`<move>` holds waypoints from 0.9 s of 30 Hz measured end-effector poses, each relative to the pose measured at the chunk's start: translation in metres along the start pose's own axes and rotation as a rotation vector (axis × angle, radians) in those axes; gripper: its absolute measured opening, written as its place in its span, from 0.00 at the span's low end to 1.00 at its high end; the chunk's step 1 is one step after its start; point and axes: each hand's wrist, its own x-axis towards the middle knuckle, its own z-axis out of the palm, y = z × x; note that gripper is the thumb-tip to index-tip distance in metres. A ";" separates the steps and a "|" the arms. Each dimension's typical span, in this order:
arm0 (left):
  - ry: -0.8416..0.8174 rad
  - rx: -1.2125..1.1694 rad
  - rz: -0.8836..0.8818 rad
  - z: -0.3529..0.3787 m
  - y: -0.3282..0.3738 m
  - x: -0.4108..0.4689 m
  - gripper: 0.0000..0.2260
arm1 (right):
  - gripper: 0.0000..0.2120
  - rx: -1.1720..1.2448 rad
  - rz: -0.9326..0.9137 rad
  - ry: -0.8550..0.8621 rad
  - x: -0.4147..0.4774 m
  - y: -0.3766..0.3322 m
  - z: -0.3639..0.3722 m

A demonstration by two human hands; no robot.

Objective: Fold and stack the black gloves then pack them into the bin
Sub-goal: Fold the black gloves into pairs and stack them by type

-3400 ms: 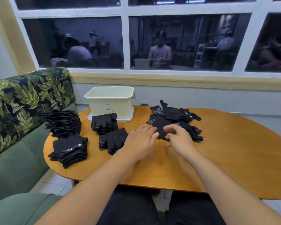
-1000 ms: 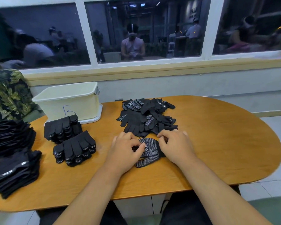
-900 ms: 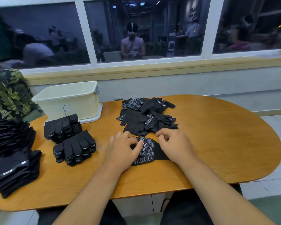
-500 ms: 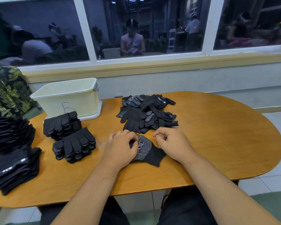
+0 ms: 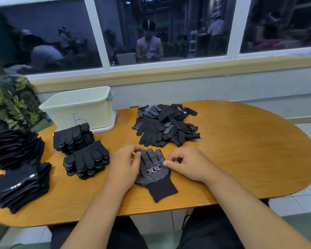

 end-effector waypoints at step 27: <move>-0.574 0.472 0.017 0.020 0.005 0.005 0.32 | 0.10 -0.087 0.164 0.276 0.012 0.008 0.002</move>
